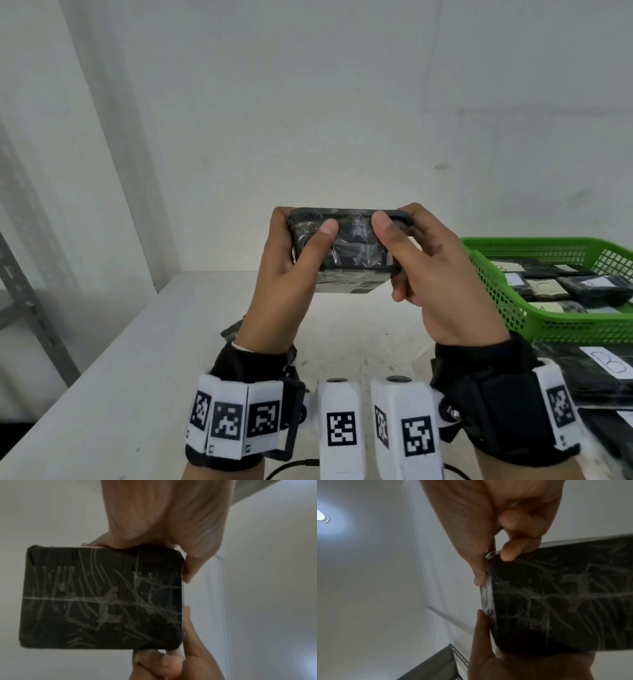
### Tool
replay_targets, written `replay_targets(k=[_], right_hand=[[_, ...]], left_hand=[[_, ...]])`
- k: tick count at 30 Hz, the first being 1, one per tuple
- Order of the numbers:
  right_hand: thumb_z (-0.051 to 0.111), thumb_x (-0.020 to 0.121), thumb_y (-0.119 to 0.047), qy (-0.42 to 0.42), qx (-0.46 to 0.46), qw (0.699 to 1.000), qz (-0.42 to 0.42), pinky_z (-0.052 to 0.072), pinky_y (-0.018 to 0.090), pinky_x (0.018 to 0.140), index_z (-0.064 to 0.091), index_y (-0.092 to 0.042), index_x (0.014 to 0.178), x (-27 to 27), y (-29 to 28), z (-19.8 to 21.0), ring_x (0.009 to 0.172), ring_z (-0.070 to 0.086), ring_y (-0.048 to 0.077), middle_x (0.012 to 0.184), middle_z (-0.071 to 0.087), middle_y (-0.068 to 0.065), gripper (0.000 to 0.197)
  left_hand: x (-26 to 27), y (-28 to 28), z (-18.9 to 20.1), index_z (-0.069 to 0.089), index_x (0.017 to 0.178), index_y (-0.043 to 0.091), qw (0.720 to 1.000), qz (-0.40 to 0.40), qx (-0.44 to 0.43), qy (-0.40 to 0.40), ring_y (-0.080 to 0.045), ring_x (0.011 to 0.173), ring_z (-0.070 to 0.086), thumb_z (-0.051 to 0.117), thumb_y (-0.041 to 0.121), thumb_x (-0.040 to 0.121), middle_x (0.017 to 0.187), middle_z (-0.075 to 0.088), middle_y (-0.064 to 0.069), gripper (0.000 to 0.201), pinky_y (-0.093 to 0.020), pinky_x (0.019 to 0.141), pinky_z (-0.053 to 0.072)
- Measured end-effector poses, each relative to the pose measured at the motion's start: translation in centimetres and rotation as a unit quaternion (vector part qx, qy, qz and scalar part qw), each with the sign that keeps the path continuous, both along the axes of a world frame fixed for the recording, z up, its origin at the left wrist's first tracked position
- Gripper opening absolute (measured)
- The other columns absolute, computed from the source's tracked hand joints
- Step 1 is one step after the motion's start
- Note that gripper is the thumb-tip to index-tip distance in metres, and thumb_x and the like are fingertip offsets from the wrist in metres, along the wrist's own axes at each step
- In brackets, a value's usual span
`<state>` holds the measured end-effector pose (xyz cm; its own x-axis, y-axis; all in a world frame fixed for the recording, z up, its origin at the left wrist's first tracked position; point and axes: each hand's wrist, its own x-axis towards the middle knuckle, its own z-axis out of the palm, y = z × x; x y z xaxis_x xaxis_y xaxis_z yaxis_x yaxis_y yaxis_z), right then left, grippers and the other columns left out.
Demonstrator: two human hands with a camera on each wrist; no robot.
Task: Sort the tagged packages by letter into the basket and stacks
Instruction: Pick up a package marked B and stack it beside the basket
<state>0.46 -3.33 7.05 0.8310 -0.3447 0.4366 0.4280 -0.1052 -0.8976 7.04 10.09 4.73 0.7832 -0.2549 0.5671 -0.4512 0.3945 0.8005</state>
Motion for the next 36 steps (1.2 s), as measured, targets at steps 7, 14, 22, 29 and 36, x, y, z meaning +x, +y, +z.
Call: replay_targets(k=[7,14,22,29,36], right_hand=[[0.063,0.091,-0.031,-0.002,0.018,1.0,-0.003,0.031,0.012,0.037,0.062,-0.017,0.084,0.2,0.4,-0.3,0.039,0.047,0.004,0.079,0.06,-0.006,0.015],[0.07,0.081,-0.033,0.003,-0.005,1.0,0.011,0.031,0.011,0.036,0.062,-0.013,0.093,-0.3,0.1,0.1,0.041,0.05,0.003,0.096,0.062,0.006,0.024],[0.07,0.081,-0.033,0.018,-0.017,0.999,0.026,0.034,0.012,0.039,0.062,-0.012,0.098,0.0,-0.3,-0.1,0.043,0.05,0.006,0.094,0.063,0.001,0.029],[0.075,0.076,-0.032,0.013,-0.04,0.999,0.012,0.035,0.014,0.039,0.062,-0.013,0.104,-0.1,-0.5,-0.3,0.043,0.055,0.005,0.102,0.066,0.001,0.036],[0.043,0.063,-0.078,0.146,0.005,0.986,0.083,0.054,0.028,0.053,0.058,-0.028,0.116,0.3,-0.8,0.0,0.067,0.073,0.026,0.108,0.069,0.001,0.074]], left_hand=[[0.1,0.6,0.2,0.051,0.11,0.009,1.0,0.005,0.014,-0.015,-0.014,0.096,0.067,0.061,0.028,0.087,0.1,0.069,-0.001,0.031,-0.025,0.08,0.052],[-0.1,0.3,0.1,0.051,0.112,0.007,1.0,-0.001,0.011,-0.003,-0.016,0.1,0.067,0.063,0.03,0.087,0.103,0.069,-0.003,0.037,-0.025,0.082,0.051],[-0.1,0.6,0.2,0.052,0.109,0.009,1.0,0.002,0.013,0.001,-0.036,0.111,0.062,0.067,0.035,0.082,0.113,0.065,-0.022,0.041,-0.042,0.096,0.052],[0.1,0.3,-0.2,0.049,0.111,0.011,0.999,-0.014,0.025,-0.018,-0.018,0.106,0.066,0.068,0.031,0.083,0.106,0.069,-0.004,0.039,-0.028,0.088,0.051],[1.1,1.5,-0.5,0.057,0.088,0.039,0.995,0.037,0.069,-0.06,-0.009,0.108,0.058,0.072,0.047,0.067,0.119,0.044,0.003,0.026,-0.023,0.085,0.052]])
